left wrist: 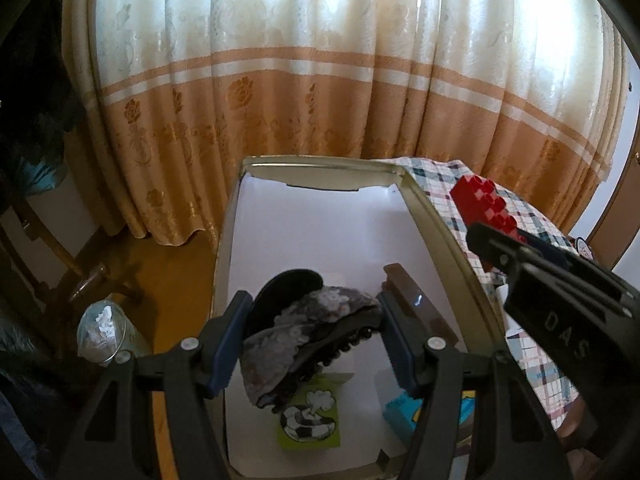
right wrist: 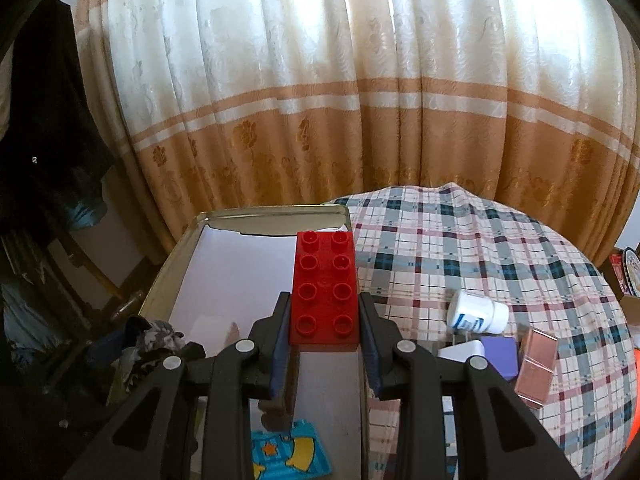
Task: Organize rigid objects
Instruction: 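Carry the cloth and red brick over the box and release both inside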
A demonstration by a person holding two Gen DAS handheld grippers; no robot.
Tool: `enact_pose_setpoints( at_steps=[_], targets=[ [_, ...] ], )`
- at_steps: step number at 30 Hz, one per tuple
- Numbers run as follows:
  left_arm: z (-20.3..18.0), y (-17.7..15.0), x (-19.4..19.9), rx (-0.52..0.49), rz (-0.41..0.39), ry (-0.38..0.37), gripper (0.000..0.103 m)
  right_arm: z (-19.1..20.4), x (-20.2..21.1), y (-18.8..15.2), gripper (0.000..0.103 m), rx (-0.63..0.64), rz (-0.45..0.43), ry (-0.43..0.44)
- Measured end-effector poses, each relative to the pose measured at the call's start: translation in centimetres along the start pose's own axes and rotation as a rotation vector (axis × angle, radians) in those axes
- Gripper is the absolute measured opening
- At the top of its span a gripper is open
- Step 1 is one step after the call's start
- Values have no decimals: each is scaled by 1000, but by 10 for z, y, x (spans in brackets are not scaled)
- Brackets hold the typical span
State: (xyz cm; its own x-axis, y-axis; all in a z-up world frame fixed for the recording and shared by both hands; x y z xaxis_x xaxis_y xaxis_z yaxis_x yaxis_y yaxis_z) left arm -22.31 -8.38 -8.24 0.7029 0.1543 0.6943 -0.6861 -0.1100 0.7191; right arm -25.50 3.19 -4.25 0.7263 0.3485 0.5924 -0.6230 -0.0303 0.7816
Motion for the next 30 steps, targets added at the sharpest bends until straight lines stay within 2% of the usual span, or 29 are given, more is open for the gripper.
enact_pose_setpoints(
  at_steps=[10,16,17,19,20,21,23,26,30],
  targets=[
    [0,-2,-14,-4,21,11,63,4,-38,-7,34,-32,113,57],
    [-1,-1,-15,-23,14,34,63,11,-45,-11,35,-50,136,110],
    [-1,-1,-15,-27,13,38,64,12,-45,-11,36,-60,138,126],
    [-2,-1,-15,-31,13,41,65,13,-42,-11,48,-86,141,158],
    [-2,-1,-15,-31,15,36,71,12,-40,-10,57,-94,134,160],
    [-3,-1,-14,-32,17,32,84,11,-36,-7,65,-102,114,162],
    [-3,1,-8,-29,2,42,102,10,-24,-2,69,-109,66,164],
    [-8,6,6,-44,-58,48,102,4,-4,5,69,-117,3,155],
    [-19,6,14,-76,-81,62,102,-11,23,7,70,-130,-79,102]
  ],
)
Point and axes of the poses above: each gripper's, at about its wrist camera, not at the fingertips, and x roughly against the way its jaws point, z to its left, y to its top, the point moved 10 cm from there along -x, roughly the way its jaws point, and after that the axes turned 7 degrees about y, right-handed, at the moved point
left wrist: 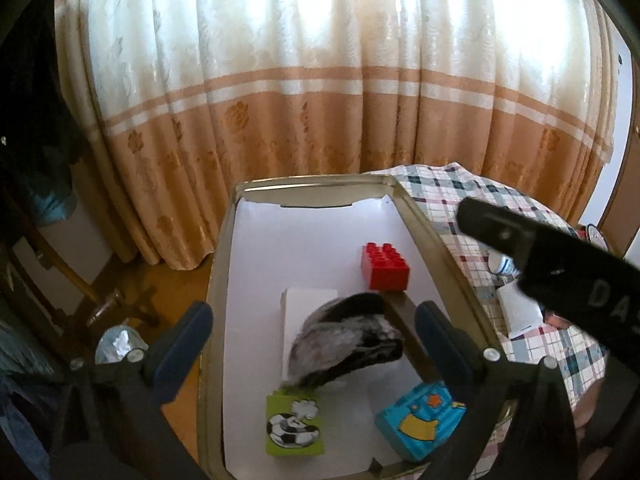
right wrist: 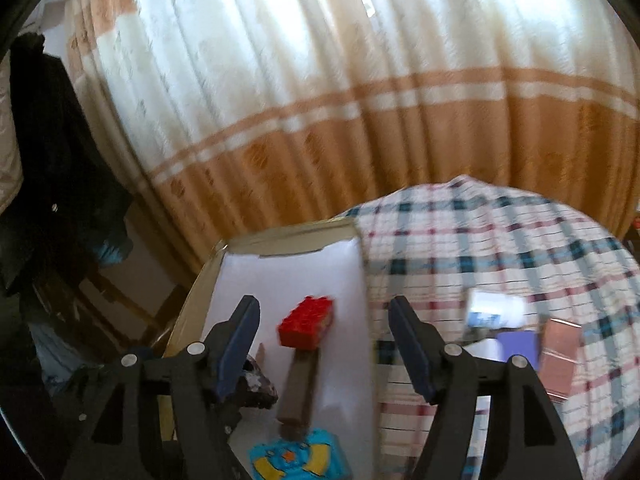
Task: Organize rigid objects
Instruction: 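Carry the cloth and red brick over the box and release both inside, then move both grippers back over the table toward the copper bar and charger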
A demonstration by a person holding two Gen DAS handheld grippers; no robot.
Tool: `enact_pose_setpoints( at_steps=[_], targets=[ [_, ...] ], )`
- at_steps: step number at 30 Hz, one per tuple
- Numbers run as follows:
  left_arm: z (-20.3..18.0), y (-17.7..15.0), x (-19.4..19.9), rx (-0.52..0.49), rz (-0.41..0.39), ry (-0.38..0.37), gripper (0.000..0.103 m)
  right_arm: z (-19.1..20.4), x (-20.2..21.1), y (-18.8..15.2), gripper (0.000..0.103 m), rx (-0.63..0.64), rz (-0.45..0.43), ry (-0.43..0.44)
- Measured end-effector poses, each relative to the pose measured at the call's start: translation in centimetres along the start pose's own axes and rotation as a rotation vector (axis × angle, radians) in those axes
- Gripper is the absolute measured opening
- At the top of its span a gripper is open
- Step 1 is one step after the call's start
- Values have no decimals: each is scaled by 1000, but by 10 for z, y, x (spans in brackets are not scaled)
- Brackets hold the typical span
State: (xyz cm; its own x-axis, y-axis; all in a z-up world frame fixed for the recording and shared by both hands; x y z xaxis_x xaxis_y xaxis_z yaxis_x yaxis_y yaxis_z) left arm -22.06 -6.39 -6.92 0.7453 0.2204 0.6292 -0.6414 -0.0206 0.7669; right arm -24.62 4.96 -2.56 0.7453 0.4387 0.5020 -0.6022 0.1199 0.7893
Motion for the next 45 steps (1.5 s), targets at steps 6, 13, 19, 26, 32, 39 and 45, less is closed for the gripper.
enact_pose_setpoints(
  at_steps=[6,13,19,26,32,39,45],
  targets=[
    [-16,-8,10,1,0,-21,102,-30,35,1,70,0,-92,-109],
    [-42,-16,20,-26,-9,-27,102,-78,62,-13,70,-27,-136,-242],
    [-59,-20,27,-56,-40,-21,102,-98,77,-18,70,-5,-182,-322],
    [-72,-20,29,-66,-72,-21,102,-112,84,-27,70,13,-188,-356],
    [-87,-25,31,-87,-91,-30,102,-129,88,-37,70,-14,-176,-365],
    [-99,-29,31,-86,-72,-52,102,-138,98,-36,70,21,-181,-396],
    [-111,-30,35,-108,-65,-67,102,-158,114,-36,70,16,-194,-438]
  ],
)
Point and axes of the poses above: each gripper's, at about its wrist camera, not at the fingertips, and x roughly against the way its jaws point, z to its left, y to its top, the point moved 10 cm from there along -x, roughly the way its jaws point, and after that the axes turned 7 degrees about y, right-handed, at the moved point
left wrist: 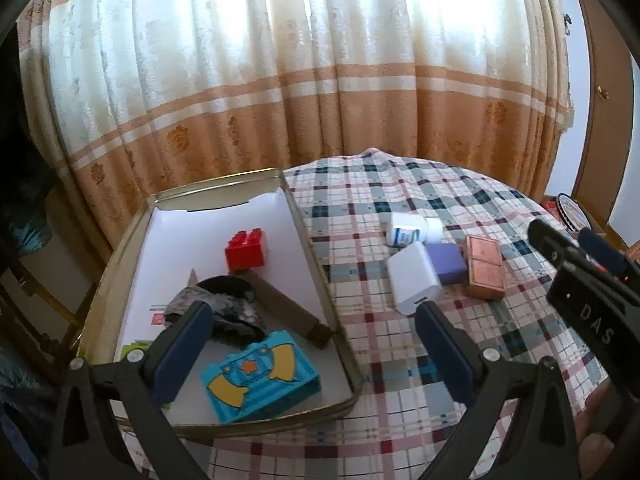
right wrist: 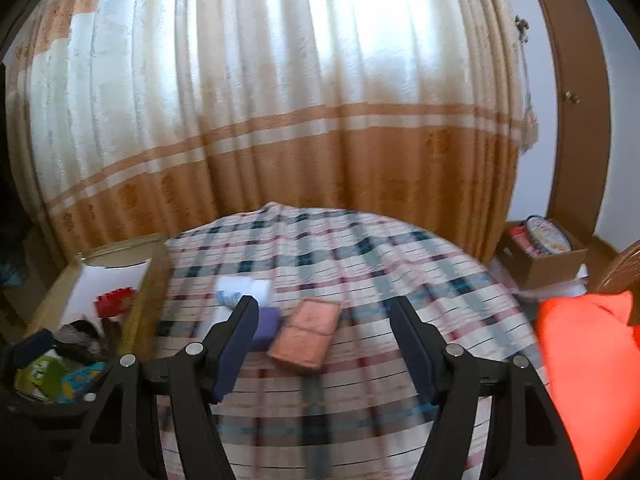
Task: Organize rigid objects
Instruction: 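Move both grippers back over the table toward the copper bar and charger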
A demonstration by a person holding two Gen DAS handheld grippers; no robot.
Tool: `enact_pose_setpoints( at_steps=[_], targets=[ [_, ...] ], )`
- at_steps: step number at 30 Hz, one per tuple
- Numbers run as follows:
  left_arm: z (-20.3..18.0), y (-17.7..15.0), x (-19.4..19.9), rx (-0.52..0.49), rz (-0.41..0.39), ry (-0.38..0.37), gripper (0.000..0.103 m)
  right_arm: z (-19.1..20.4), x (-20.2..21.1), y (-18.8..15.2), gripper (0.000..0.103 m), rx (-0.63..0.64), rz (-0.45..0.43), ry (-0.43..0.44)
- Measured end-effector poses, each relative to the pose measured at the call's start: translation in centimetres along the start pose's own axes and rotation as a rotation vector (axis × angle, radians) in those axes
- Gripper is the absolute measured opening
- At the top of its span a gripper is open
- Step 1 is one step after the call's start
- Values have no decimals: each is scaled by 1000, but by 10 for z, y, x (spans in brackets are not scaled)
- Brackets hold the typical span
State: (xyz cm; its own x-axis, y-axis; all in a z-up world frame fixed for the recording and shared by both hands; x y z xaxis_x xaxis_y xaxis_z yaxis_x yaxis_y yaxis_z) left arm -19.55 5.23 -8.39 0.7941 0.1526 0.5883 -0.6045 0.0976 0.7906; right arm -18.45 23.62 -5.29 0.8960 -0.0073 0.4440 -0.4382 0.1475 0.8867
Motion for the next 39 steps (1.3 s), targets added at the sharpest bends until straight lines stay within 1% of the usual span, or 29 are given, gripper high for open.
enact_pose_setpoints(
  at_steps=[3,5,8,11,16,18,22,26,30,32,36,39],
  targets=[
    [-6,2,1,-8,0,-7,102,-14,3,2,70,-6,-2,-13],
    [-11,3,2,-15,-1,-12,102,-26,4,3,70,8,-9,-51],
    [-21,2,2,-32,-1,-16,102,-45,4,2,70,-61,0,-44],
    [-30,1,4,-48,-4,-22,102,-59,3,2,70,-109,9,-55],
    [-44,2,7,-73,-26,-28,102,-73,7,3,70,-65,6,-106],
    [-48,2,8,-76,-35,-28,102,-82,9,4,70,-95,1,-101],
    [-57,1,11,-80,-57,-30,102,-95,11,5,70,-102,3,-138],
    [-72,-7,14,-124,-54,-48,102,-106,8,3,70,-119,25,-153],
    [-73,-4,22,-129,-93,-49,102,-101,-3,-1,70,-122,68,-125],
    [-70,-4,23,-114,-92,-49,102,-93,-11,-3,70,-120,89,-99],
    [-56,-6,23,-61,-77,-46,102,-64,-39,-13,70,-109,183,5],
    [-48,-9,27,-35,-81,-32,102,-38,-64,-27,70,-115,292,100]
  ],
)
Point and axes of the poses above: each gripper's, at about its wrist camera, not at the fingertips, and x roughly against the way its jaws point, z to its left, y to its top, the point moved 10 cm from there along -x, roughly the way its jaws point, and after that the axes turned 7 degrees about y, right-handed, at the moved point
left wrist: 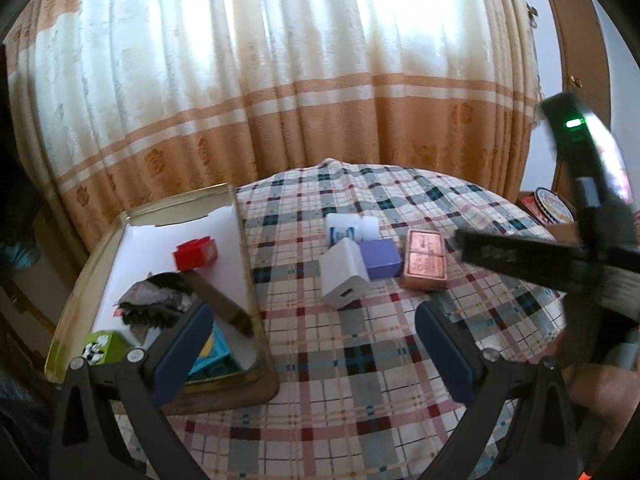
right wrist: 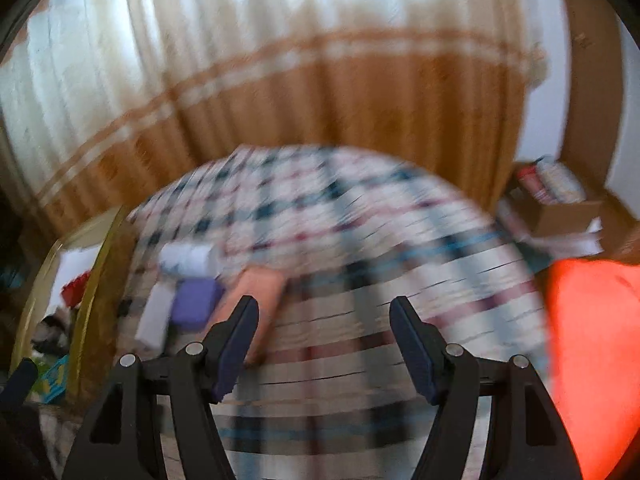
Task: Organize rigid objects
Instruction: 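Move both grippers back over the table toward the copper bar and charger, then grasp the copper bar with the right gripper while the left grasps the white charger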
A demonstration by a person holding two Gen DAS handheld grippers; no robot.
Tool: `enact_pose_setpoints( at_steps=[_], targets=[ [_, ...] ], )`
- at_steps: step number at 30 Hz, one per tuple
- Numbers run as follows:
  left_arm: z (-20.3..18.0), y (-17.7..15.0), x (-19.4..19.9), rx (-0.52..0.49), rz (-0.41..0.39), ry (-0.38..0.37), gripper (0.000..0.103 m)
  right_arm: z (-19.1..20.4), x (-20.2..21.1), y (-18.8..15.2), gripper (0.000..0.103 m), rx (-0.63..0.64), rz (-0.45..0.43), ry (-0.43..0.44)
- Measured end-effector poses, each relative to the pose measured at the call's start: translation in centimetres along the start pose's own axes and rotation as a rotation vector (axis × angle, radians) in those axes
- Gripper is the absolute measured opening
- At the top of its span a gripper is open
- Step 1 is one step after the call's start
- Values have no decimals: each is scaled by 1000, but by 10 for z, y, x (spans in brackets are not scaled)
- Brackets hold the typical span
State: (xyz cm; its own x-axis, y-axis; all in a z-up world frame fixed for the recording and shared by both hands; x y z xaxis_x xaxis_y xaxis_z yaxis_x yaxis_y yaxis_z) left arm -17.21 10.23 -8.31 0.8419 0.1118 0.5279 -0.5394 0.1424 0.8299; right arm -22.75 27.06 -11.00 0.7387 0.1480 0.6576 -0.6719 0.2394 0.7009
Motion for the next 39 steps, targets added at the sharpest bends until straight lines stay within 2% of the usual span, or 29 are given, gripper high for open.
enact_pose_setpoints(
  at_steps=[7,10,21,26,34,37,39],
  targets=[
    [17,-1,4,54,-12,81,102,31,-36,-15,70,13,133,87],
    [23,-2,4,71,-10,107,102,40,-43,-15,70,43,145,85],
    [27,-7,-4,89,28,112,102,48,-50,-14,70,120,158,42],
    [22,-8,-6,68,36,103,102,39,-48,-14,56,159,179,-21],
    [-2,-6,-7,-29,43,56,102,-2,-28,-16,52,125,161,-72],
    [-10,2,-12,-19,55,39,100,-19,-17,-17,50,122,141,-114],
    [-16,11,-19,-23,68,34,100,-27,-13,-18,50,85,136,-99]
  ],
)
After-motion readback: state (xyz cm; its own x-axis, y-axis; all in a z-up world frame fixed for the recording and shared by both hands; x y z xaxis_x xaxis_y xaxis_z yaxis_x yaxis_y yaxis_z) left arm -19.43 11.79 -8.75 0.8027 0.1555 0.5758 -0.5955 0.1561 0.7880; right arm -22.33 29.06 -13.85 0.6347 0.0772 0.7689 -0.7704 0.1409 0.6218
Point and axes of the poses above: each gripper's, at about its wrist camera, not at the fingertips, and x roughly against the way its jaws point, z to its left, y to its top, the point moved 10 cm from there along -x, roughly the way its jaws point, and after that the axes turned 7 degrees about y, right-handed, at the moved point
